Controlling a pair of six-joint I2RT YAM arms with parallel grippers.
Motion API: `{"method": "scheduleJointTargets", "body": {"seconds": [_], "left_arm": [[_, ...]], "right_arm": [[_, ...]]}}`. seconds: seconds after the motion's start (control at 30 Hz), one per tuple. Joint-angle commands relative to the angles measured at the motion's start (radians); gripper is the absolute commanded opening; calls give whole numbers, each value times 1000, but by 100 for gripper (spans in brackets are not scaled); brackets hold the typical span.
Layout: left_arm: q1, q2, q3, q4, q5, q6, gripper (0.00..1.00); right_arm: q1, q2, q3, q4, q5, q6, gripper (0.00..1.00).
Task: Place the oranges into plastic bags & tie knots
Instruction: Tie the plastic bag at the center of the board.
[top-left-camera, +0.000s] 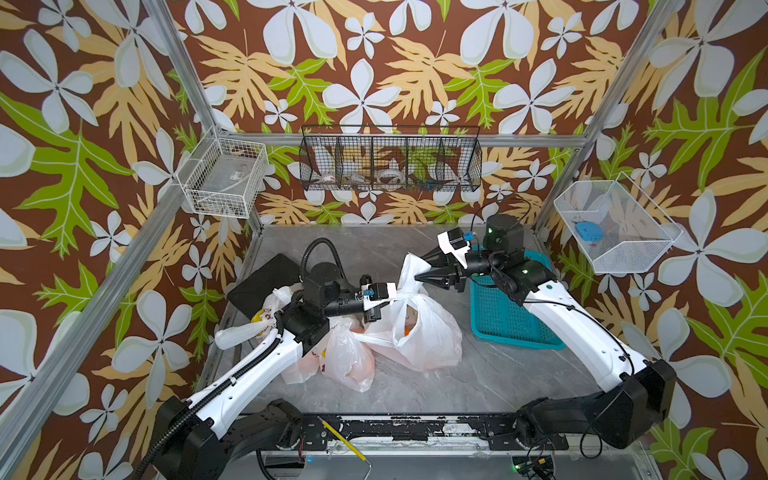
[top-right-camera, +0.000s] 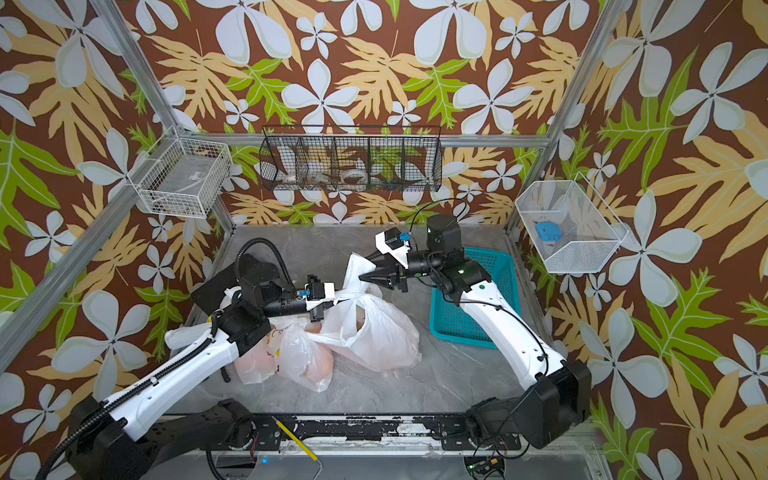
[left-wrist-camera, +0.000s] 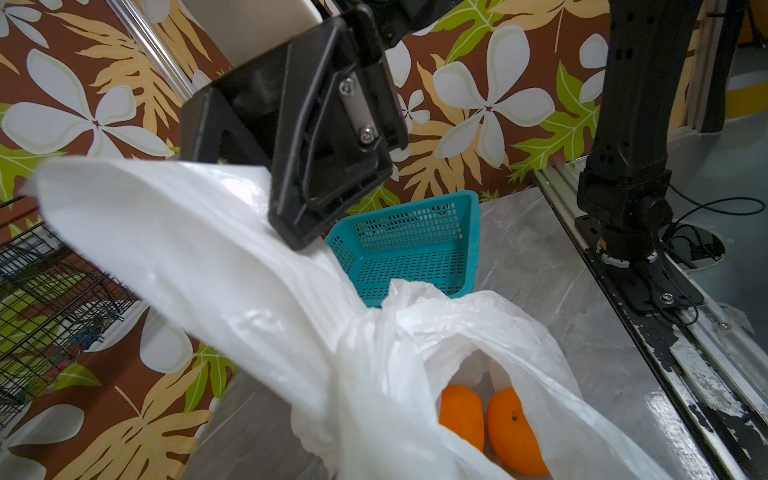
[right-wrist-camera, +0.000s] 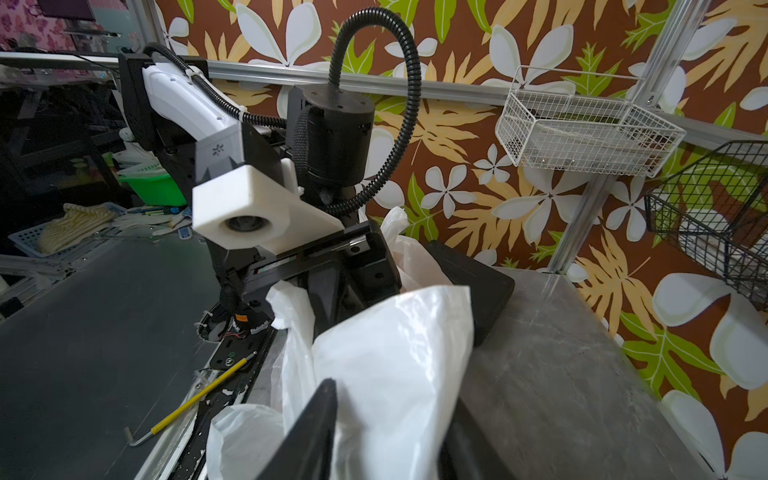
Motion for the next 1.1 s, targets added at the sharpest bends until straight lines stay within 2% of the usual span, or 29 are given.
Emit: {"method": "scheduleJointTargets", "body": {"seconds": [0.0,0.07,0.17,0.33,0.43,0.53,0.63,0.7,0.83,0.97,1.07], "left_arm": [[-1,-5,10,35,-78,-44,0],[-1,-3,21,51,-154,-94,0],[-1,6,53,38,-229,-161,0],[-1,11,66,38,-267,-256,0],[-1,10,56,50,-267,-270,0],[-1,4,35,64,-260,-253,0],[-1,-5,16,71,-247,-220,0],[-1,-12,7,70,-250,-197,0],[-1,-28,-24,101,-247,-148,0],[-1,-30,-31,106,-235,-130,0],[-1,-30,-30,109,-226,-120,0]], "right_arm": [[4,-29,15,-101,-25,-70,10],[3,-78,-10,-112,-15,-93,0],[3,-152,-82,-94,8,-90,0],[38,-234,-217,-92,67,-106,0],[101,-225,-277,-87,133,-107,0],[107,-183,-260,-138,162,-114,0],[107,-187,-202,-166,164,-116,13],[107,-218,-168,-174,185,-116,28],[59,-300,-138,-170,222,-98,51],[-65,-333,-124,-48,195,40,60],[-76,-278,-61,5,234,124,64]]}}
